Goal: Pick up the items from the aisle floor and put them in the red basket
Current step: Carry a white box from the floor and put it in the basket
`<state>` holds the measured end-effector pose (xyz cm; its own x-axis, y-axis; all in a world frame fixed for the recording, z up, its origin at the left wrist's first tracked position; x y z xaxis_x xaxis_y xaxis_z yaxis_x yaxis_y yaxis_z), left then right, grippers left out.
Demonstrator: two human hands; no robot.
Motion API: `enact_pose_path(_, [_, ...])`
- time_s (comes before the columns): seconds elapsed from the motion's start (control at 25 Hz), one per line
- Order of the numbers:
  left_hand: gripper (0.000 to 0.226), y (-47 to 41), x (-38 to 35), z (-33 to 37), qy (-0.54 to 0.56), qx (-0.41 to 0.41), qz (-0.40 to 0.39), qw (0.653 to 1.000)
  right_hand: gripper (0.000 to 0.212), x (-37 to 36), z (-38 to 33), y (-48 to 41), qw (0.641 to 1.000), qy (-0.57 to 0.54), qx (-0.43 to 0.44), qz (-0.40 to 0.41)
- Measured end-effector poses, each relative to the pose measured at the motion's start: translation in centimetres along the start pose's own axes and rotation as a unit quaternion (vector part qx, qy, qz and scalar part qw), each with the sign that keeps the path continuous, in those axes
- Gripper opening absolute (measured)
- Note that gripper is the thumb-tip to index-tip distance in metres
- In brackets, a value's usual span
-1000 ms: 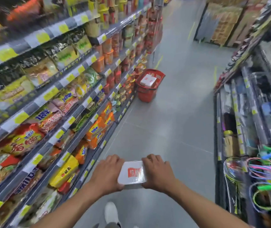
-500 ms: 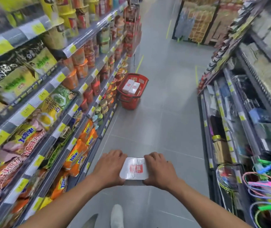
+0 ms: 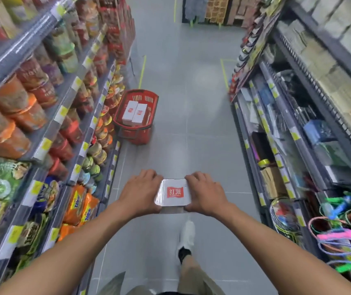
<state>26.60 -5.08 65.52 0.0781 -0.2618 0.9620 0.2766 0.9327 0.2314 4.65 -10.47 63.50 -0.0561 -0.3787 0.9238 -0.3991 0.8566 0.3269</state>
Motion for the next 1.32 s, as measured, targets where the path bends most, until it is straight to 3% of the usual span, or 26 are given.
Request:
enact_pose_path(0.32, [0.08,-17.3,5.0,-5.0,-0.01,0.025,0.01,1.0,0.084,8.0,5.8,-17.1,1.0,0.014,0.022,0.002])
enact_pose_path(0.68, [0.085,-29.9,7.1,-15.1,0.013,0.056,0.005,0.998,0.086,12.0,5.5,-34.3,0.998,0.021,0.044,-0.031])
enact_pose_path(0.92, [0.08,-39.6,11.3,-23.5,-0.008,0.031,0.016,0.999,0.086,15.9,4.6,-45.9,0.999,-0.003,0.019,-0.025])
enact_pose_path(1.16, [0.08,-50.7,14.1,-28.5,0.021,0.017,0.002,1.0,0.088,19.2,7.4,-57.1,1.0,0.002,0.004,-0.026])
enact_pose_path(1.32, [0.079,-58.0,14.8,-31.3,0.029,0.055,-0.007,0.998,0.085,21.4,9.5,-65.6,0.999,0.015,0.032,-0.038])
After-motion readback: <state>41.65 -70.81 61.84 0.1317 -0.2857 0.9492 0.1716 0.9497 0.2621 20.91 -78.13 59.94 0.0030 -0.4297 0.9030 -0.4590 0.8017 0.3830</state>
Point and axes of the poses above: each hand's wrist, its own y-axis away from the middle knuckle, its own x-axis out of the back of the hand, z = x × y, the point moved 1 cm from there along -y, towards the middle knuckle, and after that the axes turned 5 degrees about -x, right-handed, at the moved point
